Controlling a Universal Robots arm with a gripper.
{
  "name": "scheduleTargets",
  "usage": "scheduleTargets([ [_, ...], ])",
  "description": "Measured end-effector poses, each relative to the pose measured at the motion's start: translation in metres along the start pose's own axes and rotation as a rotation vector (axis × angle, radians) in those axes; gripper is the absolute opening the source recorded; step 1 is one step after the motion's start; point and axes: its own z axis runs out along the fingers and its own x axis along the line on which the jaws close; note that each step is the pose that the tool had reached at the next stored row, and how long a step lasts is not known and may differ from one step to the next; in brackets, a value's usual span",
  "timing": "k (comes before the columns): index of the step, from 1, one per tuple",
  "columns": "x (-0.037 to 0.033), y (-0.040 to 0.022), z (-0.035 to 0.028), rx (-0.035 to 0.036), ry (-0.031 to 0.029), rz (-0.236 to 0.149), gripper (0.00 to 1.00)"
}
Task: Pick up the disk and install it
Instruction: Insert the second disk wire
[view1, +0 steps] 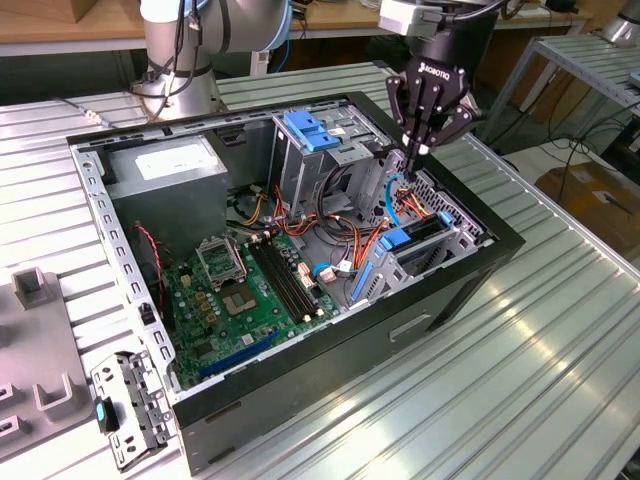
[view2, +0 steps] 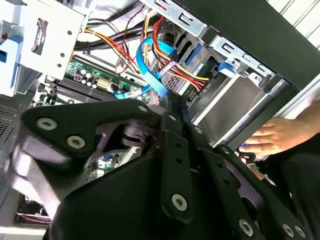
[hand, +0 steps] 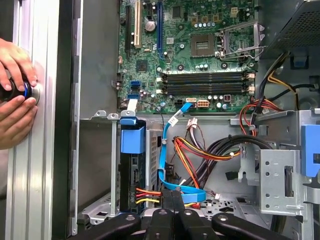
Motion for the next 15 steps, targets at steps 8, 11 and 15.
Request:
scheduleTargets([
  [8, -0.0003, 0.0002, -0.0026, -0.0009, 0.0029, 0.000, 0.36],
  [11, -0.0024, -0.0001, -0.0047, -0.0021, 0.0050, 0.001, 0.36],
  [15, -0.0106, -0.0012, -0.0043, -0.0023, 0.0158, 0.003, 0.36],
])
